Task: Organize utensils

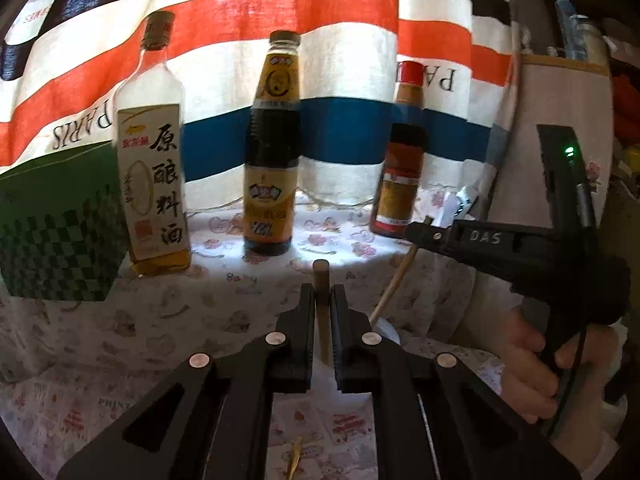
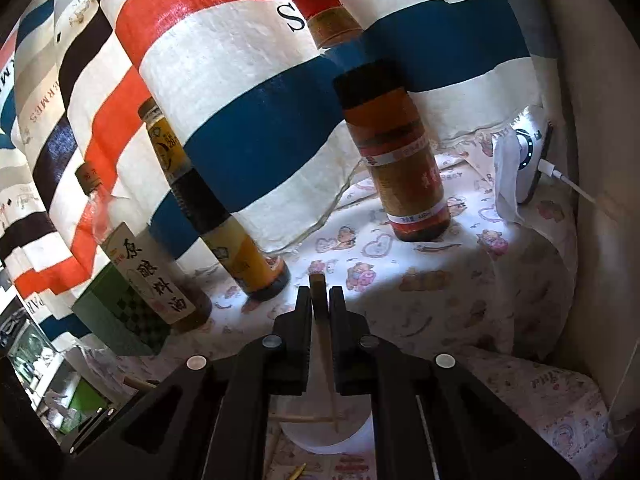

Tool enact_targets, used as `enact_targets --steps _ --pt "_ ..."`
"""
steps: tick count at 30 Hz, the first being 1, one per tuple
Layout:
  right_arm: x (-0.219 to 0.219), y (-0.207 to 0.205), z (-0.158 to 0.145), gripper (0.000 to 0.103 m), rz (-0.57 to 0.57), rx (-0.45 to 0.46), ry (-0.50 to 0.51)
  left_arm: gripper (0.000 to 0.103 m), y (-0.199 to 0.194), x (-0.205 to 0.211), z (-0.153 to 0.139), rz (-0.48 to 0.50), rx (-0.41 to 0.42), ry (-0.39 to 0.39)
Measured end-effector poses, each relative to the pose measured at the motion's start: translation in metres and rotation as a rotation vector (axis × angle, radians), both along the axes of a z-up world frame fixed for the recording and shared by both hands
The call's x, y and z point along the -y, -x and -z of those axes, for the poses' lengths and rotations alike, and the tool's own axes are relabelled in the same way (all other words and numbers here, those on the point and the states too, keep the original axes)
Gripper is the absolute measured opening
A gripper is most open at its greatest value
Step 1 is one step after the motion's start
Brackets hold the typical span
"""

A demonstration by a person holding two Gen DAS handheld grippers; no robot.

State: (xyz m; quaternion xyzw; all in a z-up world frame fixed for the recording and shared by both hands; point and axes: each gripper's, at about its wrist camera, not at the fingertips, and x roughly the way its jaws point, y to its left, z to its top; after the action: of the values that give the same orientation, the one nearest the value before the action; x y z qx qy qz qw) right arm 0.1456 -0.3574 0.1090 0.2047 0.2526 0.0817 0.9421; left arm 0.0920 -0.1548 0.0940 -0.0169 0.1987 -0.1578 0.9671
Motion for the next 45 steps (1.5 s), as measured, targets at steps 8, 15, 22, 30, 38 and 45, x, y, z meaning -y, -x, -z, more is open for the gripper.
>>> enact_targets --steps 8,15,22,30,38,45 --pt "-0.003 0.012 -0.015 0.068 0.006 0.061 0.017 0.045 0.028 -0.006 -0.022 -0.028 0.11 0.008" --pt "0.007 0.044 -0.049 0.085 0.082 0.172 0.098 0.085 0.065 -0.047 -0.05 -0.145 0.163 -0.032" --pt "-0.004 0.081 -0.066 0.09 0.014 0.214 0.023 0.103 0.098 -0.099 -0.054 -0.224 0.176 -0.049" --pt "-0.053 0.135 -0.045 0.091 -0.047 0.218 0.172 0.103 0.129 -0.124 -0.025 -0.272 0.239 -0.063" --pt "-0.103 0.161 0.012 0.091 -0.094 0.221 0.222 0.103 0.114 -0.158 0.046 -0.367 0.111 -0.042" --pt "-0.118 0.138 0.053 0.091 -0.085 0.085 0.318 0.103 0.095 -0.165 0.065 -0.36 -0.013 0.032"
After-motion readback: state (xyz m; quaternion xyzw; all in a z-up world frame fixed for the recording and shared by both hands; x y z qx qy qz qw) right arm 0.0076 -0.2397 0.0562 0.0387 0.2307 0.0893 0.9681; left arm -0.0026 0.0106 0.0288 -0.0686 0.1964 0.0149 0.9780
